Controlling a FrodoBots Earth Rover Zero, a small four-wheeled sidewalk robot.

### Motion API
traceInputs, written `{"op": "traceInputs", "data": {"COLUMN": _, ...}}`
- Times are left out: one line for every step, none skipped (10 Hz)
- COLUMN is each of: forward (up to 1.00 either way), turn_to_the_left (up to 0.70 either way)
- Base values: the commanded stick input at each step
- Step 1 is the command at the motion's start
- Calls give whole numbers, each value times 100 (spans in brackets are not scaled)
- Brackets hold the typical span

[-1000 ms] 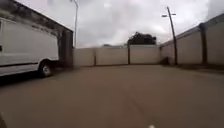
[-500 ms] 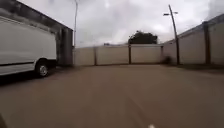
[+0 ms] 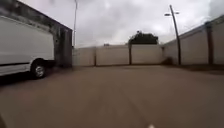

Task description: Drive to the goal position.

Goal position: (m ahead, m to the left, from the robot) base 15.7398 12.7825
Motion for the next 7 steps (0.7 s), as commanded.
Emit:
{"op": "traceInputs", "data": {"forward": 50, "turn_to_the_left": 0}}
{"op": "traceInputs", "data": {"forward": 50, "turn_to_the_left": 0}}
{"op": "traceInputs", "data": {"forward": 50, "turn_to_the_left": 0}}
{"op": "traceInputs", "data": {"forward": 50, "turn_to_the_left": 0}}
{"op": "traceInputs", "data": {"forward": 50, "turn_to_the_left": 0}}
{"op": "traceInputs", "data": {"forward": 50, "turn_to_the_left": 0}}
{"op": "traceInputs", "data": {"forward": 50, "turn_to_the_left": 0}}
